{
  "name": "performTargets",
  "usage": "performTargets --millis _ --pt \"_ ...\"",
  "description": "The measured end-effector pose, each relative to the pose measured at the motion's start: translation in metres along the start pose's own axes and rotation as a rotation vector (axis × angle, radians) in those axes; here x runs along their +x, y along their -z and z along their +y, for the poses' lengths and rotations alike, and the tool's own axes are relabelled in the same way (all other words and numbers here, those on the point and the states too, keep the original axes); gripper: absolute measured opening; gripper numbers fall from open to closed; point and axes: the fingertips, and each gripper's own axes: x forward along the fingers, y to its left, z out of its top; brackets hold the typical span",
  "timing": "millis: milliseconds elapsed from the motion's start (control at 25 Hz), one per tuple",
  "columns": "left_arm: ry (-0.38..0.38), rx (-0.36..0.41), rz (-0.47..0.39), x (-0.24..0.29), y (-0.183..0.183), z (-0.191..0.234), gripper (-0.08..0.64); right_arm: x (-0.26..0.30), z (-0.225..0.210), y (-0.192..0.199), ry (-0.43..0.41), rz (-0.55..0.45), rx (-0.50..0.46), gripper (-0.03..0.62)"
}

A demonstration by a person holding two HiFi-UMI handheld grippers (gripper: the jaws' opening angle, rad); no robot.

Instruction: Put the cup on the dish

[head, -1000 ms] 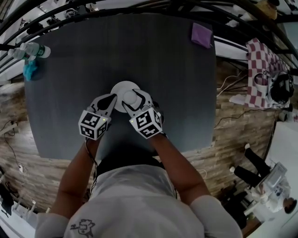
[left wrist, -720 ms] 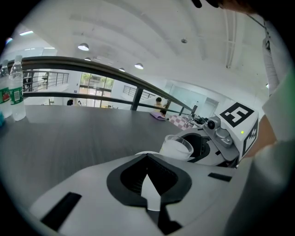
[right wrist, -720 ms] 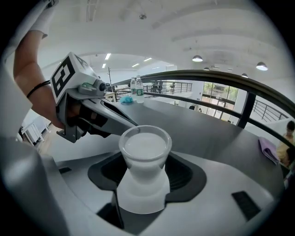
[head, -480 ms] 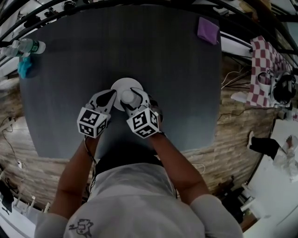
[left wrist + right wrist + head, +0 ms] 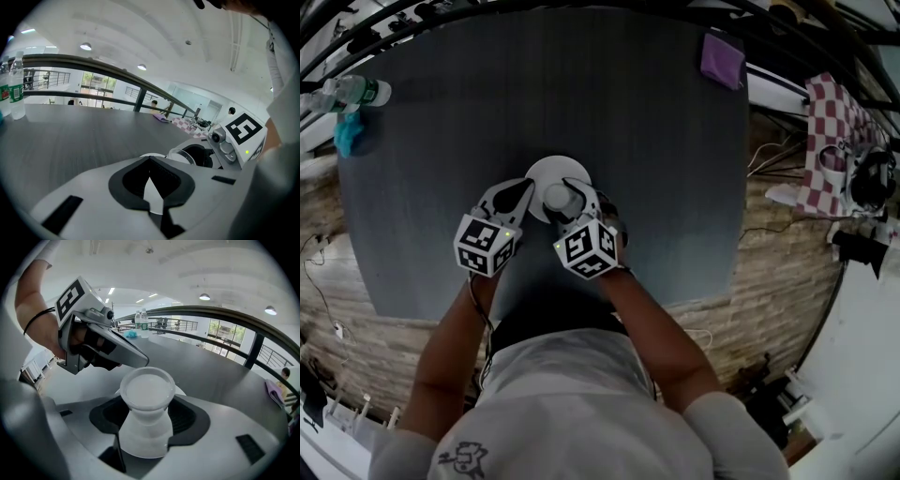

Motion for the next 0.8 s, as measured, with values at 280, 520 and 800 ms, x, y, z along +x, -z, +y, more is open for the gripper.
performTargets --millis 280,520,800 --pt "0.000 -0.011 -0.002 -0.004 0.006 -0.005 -0.002 -0.001 0.002 0.000 0.013 -0.006 -0.002 0.264" --pt "-0.002 -0.022 -0.006 -0.010 0.010 -0.003 -0.002 0.000 0.005 -0.002 0.026 -0.017 0.028 0.271" --pt "-0.011 -0.022 -0.018 -0.020 0.010 -0.008 -0.002 -0.015 0.004 0.005 0.042 -0.025 0.075 0.272"
